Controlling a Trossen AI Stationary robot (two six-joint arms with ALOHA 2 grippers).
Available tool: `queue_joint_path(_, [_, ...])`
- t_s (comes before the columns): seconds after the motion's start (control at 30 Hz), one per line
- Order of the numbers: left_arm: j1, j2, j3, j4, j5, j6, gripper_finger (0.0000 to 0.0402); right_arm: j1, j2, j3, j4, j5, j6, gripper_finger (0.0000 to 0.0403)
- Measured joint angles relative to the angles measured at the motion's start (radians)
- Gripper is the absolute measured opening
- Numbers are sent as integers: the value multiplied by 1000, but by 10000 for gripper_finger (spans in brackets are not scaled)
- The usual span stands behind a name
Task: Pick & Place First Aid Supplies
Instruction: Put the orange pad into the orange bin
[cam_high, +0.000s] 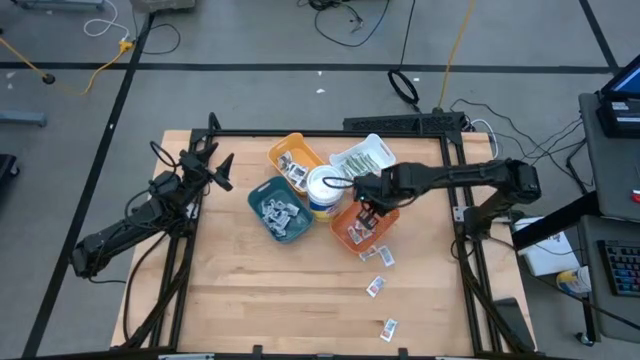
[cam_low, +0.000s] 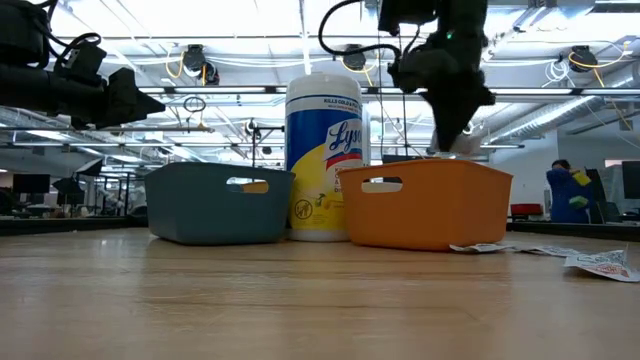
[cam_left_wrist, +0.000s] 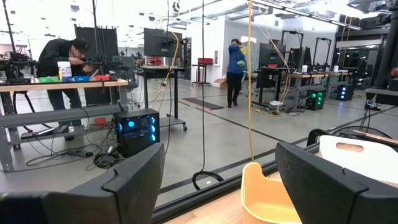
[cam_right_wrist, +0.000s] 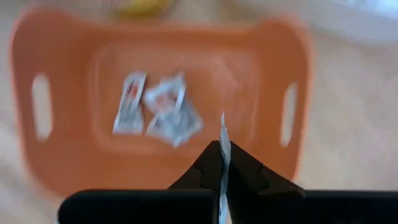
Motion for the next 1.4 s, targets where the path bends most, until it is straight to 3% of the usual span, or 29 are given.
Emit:
queue_joint_path(0.27, [0, 0, 0, 0, 0, 0, 308, 58, 0, -208, 371, 34, 1, 1])
queue_joint_path(0.43, [0, 0, 0, 0, 0, 0, 308, 77, 0, -324, 506, 98, 1, 1])
queue_joint_path(0.77, [0, 0, 0, 0, 0, 0, 308, 67, 0, -341, 506, 99, 12, 10])
queue_joint_path(0.9, [0, 0, 0, 0, 0, 0, 308, 48, 0, -341, 505, -16, 36, 57])
queue_joint_path(1.13, [0, 0, 0, 0, 0, 0, 308, 27, 0, -316, 473, -113, 45, 171])
queue_joint_path(1.27, [0, 0, 0, 0, 0, 0, 308, 22, 0, -251, 377, -132, 39, 188])
queue_joint_path(1.4, [0, 0, 0, 0, 0, 0, 308, 22, 0, -183, 283, -135, -79, 181])
